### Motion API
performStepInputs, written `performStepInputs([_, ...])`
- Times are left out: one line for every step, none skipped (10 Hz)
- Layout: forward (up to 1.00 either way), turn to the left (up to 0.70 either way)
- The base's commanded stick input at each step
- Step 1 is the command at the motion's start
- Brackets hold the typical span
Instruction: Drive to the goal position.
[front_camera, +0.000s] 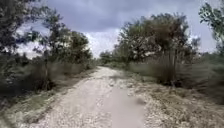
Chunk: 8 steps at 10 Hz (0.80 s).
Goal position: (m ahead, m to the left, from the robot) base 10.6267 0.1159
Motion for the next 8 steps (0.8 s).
performStepInputs([0.5, 0.01])
performStepInputs([0.5, 0.01])
performStepInputs([0.5, 0.01])
performStepInputs([0.5, 0.01])
performStepInputs([0.5, 0.01])
performStepInputs([0.5, 0.01])
performStepInputs([0.5, 0.01])
performStepInputs([0.5, 0.01])
